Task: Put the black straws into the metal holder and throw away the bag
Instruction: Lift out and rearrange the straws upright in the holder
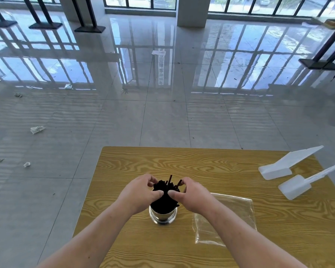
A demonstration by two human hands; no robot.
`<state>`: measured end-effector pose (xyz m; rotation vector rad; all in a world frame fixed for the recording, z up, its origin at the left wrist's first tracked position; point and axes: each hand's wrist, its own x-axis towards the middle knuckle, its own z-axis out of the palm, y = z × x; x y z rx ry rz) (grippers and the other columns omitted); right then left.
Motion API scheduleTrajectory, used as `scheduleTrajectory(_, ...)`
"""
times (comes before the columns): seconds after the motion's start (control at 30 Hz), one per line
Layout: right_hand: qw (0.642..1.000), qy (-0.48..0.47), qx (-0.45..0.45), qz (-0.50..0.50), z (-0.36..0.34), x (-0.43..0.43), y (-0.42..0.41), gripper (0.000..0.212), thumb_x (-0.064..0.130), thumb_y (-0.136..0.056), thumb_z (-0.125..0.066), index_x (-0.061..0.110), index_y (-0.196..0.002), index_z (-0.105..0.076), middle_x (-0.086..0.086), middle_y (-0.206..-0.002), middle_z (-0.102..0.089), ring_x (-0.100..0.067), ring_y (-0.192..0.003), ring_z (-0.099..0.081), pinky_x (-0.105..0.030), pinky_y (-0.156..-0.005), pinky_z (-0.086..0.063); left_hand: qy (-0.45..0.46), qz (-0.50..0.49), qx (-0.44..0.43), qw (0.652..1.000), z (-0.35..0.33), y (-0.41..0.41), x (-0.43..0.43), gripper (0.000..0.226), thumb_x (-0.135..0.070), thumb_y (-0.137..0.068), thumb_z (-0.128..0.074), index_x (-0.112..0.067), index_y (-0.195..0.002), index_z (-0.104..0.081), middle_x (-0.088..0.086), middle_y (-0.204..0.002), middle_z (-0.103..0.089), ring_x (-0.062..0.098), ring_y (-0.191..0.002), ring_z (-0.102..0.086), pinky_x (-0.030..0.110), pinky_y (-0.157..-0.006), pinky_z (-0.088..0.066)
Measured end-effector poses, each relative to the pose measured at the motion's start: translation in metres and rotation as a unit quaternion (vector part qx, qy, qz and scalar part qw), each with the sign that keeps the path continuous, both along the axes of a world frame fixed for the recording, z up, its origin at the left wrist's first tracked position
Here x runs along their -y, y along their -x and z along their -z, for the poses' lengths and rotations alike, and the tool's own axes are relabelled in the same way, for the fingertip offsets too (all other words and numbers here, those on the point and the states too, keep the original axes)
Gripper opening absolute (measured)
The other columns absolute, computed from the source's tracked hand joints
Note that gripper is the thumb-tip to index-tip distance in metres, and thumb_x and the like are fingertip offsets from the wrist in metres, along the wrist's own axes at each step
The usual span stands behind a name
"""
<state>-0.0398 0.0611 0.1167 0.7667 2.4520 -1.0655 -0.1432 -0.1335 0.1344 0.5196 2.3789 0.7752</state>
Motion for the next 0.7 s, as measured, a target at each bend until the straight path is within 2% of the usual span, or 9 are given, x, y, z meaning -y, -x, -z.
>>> scheduleTrajectory(0.03, 1.000, 0.006, 0.003, 0.001, 0.001, 0.003, -0.001, 0.076, 0.072, -0.087, -0.072, 0.030, -0.146, -0.051, 0.007, -0.118, -0.069, -0.014, -0.102, -0.067, -0.029, -0.069, -0.050, 0.000, 0.001, -0.001, 1.000, 0.000, 0.000, 0.000, 0.031, -0.053, -0.086, -0.075, -0.047, -0.110, -0.056, -0.020, -0.118, -0.060, -0.001, -0.100, -0.058, 0.018, -0.070, -0.043)
scheduleTrajectory(0.1, 1.000, 0.006, 0.003, -0.001, 0.003, 0.007, -0.002, 0.064, 0.063, -0.087, -0.076, 0.032, -0.139, -0.057, 0.008, -0.118, -0.071, -0.013, -0.101, -0.068, -0.030, -0.072, -0.054, 0.000, 0.005, 0.000, 1.000, 0.001, -0.001, -0.001, 0.032, -0.052, -0.086, -0.075, -0.045, -0.112, -0.057, -0.020, -0.118, -0.060, 0.001, -0.101, -0.061, 0.022, -0.074, -0.049)
scheduleTrajectory(0.2, 1.000, -0.013, 0.000, -0.013, 0.005, 0.011, -0.001, 0.040, 0.042, -0.093, -0.073, 0.026, -0.129, -0.065, 0.007, -0.113, -0.071, -0.015, -0.098, -0.068, -0.033, -0.076, -0.058, -0.002, 0.012, 0.009, 1.000, 0.003, -0.001, -0.001, 0.033, -0.051, -0.086, -0.075, -0.043, -0.114, -0.060, -0.019, -0.119, -0.061, 0.002, -0.101, -0.062, 0.027, -0.083, -0.055)
scheduleTrajectory(0.3, 1.000, -0.018, -0.014, -0.013, 0.004, 0.014, 0.000, 0.028, 0.035, -0.097, -0.069, 0.025, -0.123, -0.070, 0.006, -0.110, -0.073, -0.015, -0.095, -0.069, -0.032, -0.073, -0.058, -0.008, 0.014, 0.017, 1.000, 0.003, -0.001, 0.000, 0.036, -0.048, -0.087, -0.076, -0.038, -0.119, -0.063, -0.017, -0.120, -0.063, 0.004, -0.103, -0.064, 0.032, -0.088, -0.059)
scheduleTrajectory(0.43, 0.998, -0.038, -0.040, -0.017, -0.001, 0.013, 0.000, 0.011, 0.031, -0.095, -0.069, 0.026, -0.104, -0.073, 0.008, -0.095, -0.074, -0.014, -0.087, -0.070, -0.038, -0.076, -0.062, -0.013, 0.016, 0.024, 0.999, 0.002, -0.002, 0.000, 0.030, -0.045, -0.087, -0.078, -0.038, -0.113, -0.065, -0.018, -0.112, -0.067, 0.001, -0.097, -0.067, 0.030, -0.086, -0.060)
scheduleTrajectory(0.5, 0.997, -0.049, -0.055, -0.020, -0.005, 0.011, 0.001, 0.005, 0.030, -0.094, -0.069, 0.027, -0.094, -0.072, 0.008, -0.088, -0.074, -0.012, -0.080, -0.069, -0.036, -0.070, -0.060, -0.019, 0.015, 0.030, 0.999, 0.002, -0.002, 0.000, 0.028, -0.044, -0.087, -0.079, -0.037, -0.110, -0.066, -0.018, -0.107, -0.069, 0.001, -0.094, -0.068, 0.029, -0.084, -0.061)
scheduleTrajectory(0.6, 0.996, -0.056, -0.071, -0.021, -0.015, 0.007, 0.002, 0.008, 0.032, -0.092, -0.069, 0.027, -0.086, -0.070, 0.006, -0.080, -0.074, -0.012, -0.072, -0.068, -0.035, -0.063, -0.056, -0.016, 0.016, 0.032, 0.999, 0.001, -0.001, -0.002, 0.026, -0.045, -0.086, -0.079, -0.037, -0.108, -0.067, -0.018, -0.103, -0.070, -0.001, -0.092, -0.068, 0.020, -0.075, -0.055)
scheduleTrajectory(0.7, 0.994, -0.066, -0.086, -0.033, -0.026, 0.001, 0.005, 0.009, 0.030, -0.090, -0.068, 0.026, -0.082, -0.070, 0.006, -0.076, -0.073, -0.011, -0.070, -0.067, -0.036, -0.062, -0.056, -0.016, 0.014, 0.034, 0.999, 0.001, -0.001, -0.005, 0.024, -0.046, -0.085, -0.080, -0.039, -0.105, -0.068, -0.018, -0.101, -0.071, -0.002, -0.090, -0.068, 0.019, -0.071, -0.051)
